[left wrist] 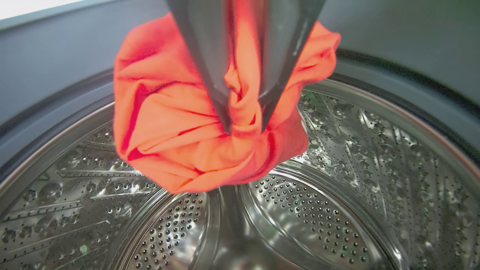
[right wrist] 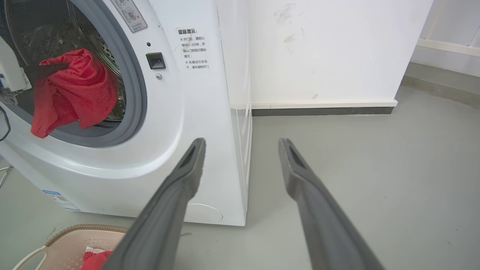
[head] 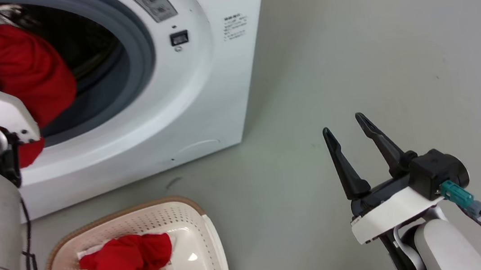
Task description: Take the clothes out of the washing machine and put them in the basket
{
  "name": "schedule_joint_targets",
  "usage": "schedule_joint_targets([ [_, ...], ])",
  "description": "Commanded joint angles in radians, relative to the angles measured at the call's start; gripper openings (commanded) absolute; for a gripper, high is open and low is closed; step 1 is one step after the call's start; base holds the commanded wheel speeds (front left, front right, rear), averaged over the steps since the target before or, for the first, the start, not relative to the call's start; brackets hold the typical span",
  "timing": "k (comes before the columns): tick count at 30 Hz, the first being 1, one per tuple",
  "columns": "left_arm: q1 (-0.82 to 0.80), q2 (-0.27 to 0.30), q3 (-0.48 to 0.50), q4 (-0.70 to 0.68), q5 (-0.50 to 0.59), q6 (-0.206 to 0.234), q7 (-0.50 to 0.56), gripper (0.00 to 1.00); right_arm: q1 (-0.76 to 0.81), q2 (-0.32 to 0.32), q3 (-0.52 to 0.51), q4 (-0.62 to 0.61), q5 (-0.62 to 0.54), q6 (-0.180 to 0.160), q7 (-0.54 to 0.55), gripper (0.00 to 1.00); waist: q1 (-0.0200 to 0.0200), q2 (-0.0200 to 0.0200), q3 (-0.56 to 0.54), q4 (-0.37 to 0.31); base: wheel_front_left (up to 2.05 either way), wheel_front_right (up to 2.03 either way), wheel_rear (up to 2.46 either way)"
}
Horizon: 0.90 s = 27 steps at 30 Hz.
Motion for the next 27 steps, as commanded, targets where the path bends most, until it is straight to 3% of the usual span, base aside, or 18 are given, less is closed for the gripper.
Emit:
schedule_joint_targets([
  [1,0.030,-0.013,0.008,-0.007,-0.014,-0.010,-0.014,0.00,0.018,0.000,-0.006,0.000,-0.007,-0.001,0.005,1.00,0.0000,0.0000,-0.044,0.033,0.00,0.00,0.00],
  [5,0.080,-0.043,0.014,-0.061,-0.024,-0.025,-0.021,0.00,0.038,0.000,-0.015,-0.009,-0.015,-0.001,0.021,1.00,0.0000,0.0000,-0.080,0.058,0.00,0.00,0.00],
  [17,0.368,-0.129,0.100,-0.470,-0.038,-0.022,-0.022,0.00,0.092,0.000,-0.039,-0.045,-0.039,-0.001,0.062,1.00,0.0000,0.0000,-0.159,0.114,0.00,0.00,0.00],
  [27,0.689,-0.202,0.094,-0.854,-0.022,0.022,-0.015,0.00,0.135,0.000,-0.049,-0.078,-0.053,-0.001,0.092,1.00,0.0000,0.0000,-0.187,0.129,0.00,0.00,0.00],
])
